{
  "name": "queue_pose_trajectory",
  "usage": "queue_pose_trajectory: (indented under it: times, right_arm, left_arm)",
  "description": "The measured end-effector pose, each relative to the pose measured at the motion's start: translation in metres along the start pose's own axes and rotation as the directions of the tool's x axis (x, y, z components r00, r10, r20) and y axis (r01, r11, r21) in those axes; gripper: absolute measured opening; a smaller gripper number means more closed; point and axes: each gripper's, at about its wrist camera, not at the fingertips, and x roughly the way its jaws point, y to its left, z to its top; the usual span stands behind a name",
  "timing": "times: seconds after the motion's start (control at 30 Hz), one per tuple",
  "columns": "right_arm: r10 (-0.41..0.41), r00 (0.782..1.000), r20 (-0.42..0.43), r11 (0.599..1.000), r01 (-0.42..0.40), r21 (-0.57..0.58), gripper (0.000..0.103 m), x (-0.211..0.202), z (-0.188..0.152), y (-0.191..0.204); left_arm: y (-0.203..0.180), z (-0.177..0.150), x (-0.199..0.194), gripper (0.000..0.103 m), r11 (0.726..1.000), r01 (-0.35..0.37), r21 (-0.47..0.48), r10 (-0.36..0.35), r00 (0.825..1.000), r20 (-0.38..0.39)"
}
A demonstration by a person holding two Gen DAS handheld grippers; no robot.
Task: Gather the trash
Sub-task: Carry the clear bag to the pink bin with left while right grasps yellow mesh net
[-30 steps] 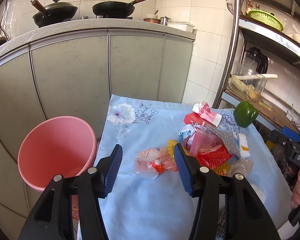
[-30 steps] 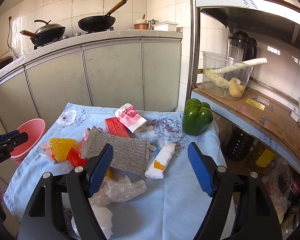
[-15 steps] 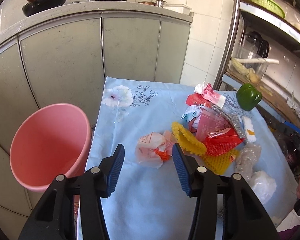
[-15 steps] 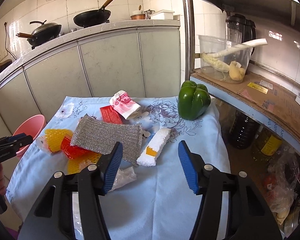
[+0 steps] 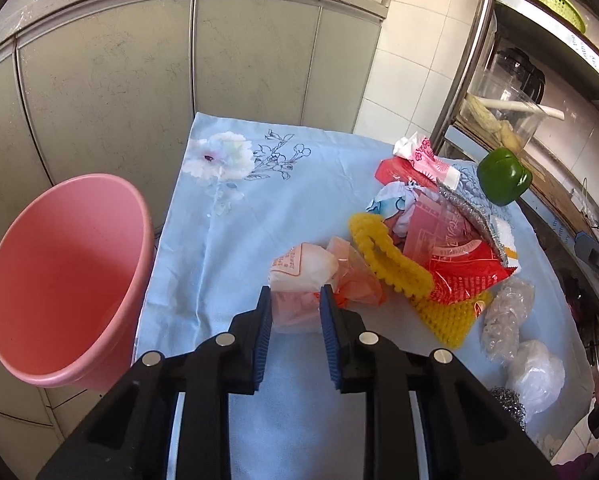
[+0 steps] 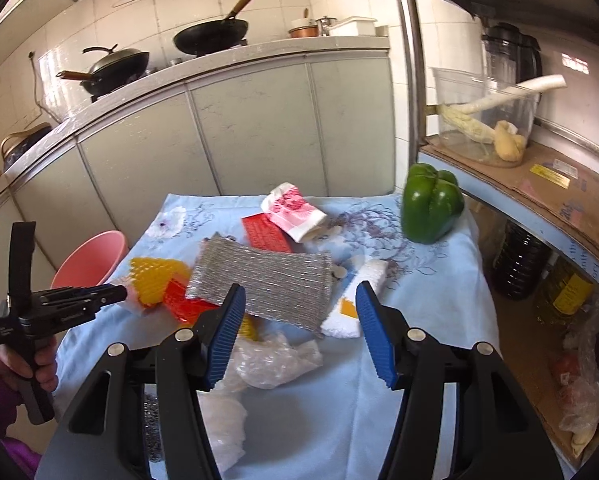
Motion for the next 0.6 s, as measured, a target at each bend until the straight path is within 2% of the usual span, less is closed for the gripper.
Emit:
queue_pose_trajectory:
  times: [0.2, 0.33, 0.5, 0.53, 0.6]
  right_arm:
    - [0.052, 0.999, -0.004, 0.998, -0.052, -0.045, 0.058, 0.000, 0.007, 0.022]
    - [0.129, 0.992, -0.018, 0.988, -0.130, -0.086, 0.058, 0.004, 0.015, 0.049]
    - [0.233, 0.968, -0.095, 0.963, -0.243, -0.112, 0.058, 0.021, 0.023, 0.088]
    - [0.260, 0.958, -0.124, 0.955, -0.273, -0.111, 0.058, 0.027, 0.024, 0.098]
    - [0.277, 0.947, -0.163, 0.948, -0.297, -0.113, 0.058, 0.037, 0.024, 0.111]
  left_arm:
    - [0.002, -0.002, -0.021, 0.019, 1.000, -0.003, 0.003, 0.002, 0.998, 0.056]
    - [0.003, -0.004, -0.035, 0.019, 1.000, -0.007, 0.009, 0.006, 0.997, 0.083]
    - [0.011, -0.010, -0.045, 0.019, 1.000, -0.006, -0.027, 0.008, 0.995, 0.098]
    - [0.012, -0.011, -0.046, 0.019, 0.999, -0.004, -0.033, 0.007, 0.995, 0.098]
    - [0.015, -0.014, -0.049, 0.019, 0.999, -0.005, -0.045, 0.009, 0.995, 0.101]
